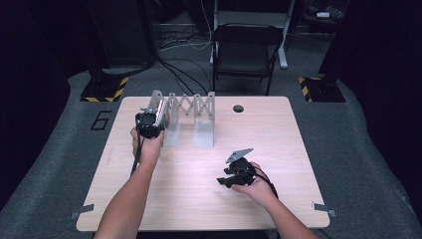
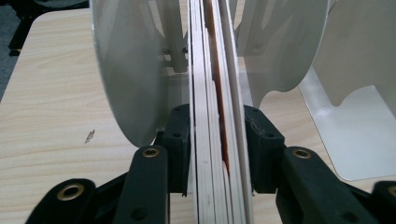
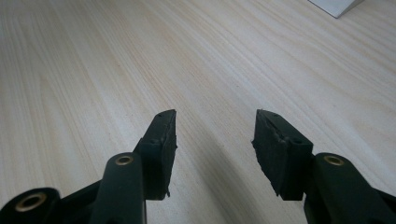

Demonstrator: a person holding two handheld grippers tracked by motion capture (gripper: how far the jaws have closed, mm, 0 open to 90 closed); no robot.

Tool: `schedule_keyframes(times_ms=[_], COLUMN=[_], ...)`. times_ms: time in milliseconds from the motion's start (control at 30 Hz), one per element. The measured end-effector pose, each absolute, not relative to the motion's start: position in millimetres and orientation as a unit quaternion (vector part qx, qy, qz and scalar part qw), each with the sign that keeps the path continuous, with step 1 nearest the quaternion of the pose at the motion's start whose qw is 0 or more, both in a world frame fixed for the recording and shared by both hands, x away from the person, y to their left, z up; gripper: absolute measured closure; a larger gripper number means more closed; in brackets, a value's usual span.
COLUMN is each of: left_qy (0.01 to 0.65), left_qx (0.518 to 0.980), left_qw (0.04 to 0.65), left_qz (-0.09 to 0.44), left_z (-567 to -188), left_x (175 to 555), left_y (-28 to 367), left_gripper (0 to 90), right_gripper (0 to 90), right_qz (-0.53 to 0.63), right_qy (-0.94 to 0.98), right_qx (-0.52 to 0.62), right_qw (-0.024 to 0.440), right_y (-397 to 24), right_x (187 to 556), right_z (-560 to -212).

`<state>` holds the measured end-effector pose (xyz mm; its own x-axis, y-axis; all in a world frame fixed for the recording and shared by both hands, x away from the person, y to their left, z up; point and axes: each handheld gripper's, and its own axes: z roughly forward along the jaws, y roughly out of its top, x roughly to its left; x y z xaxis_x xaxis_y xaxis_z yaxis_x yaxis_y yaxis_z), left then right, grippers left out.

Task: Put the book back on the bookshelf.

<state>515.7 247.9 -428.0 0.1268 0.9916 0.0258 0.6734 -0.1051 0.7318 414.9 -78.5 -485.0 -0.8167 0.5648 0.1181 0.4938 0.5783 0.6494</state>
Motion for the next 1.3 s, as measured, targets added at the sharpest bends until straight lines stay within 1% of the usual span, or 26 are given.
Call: schedule_keyframes(times_ms=[167,433,867,1067,1300], left_qy=[0.602,0.593,0.573,0.550,0.535], left_qx=[0.679,0.684,0.690,0.702,0.709], left_qw=[0.315,0.318,0.330,0.340,0.359], left_qz=[0.279,0.283,0.294,0.298,0.287], left_z=[-420.6,-409.4,-389.2,-375.0,-364.3], left_x=[511.1,506.7,496.9,489.3,480.1], left_y=[249.4,249.8,244.7,243.2,238.5], left_gripper=[59.4,56.7,56.6,56.7,56.7], right_gripper=[49.3,49.3,49.3,49.2,49.2], right_qz=[0.346,0.346,0.345,0.345,0.345], right_qy=[0.889,0.889,0.889,0.888,0.887], right_qx=[0.297,0.296,0.297,0.299,0.304], right_qw=[0.049,0.050,0.049,0.050,0.049], right_y=[-77.4,-77.0,-78.0,-78.1,-78.2], right_x=[415.0,415.1,414.9,415.0,414.5], right_z=[-486.1,-486.4,-486.2,-486.5,-486.5])
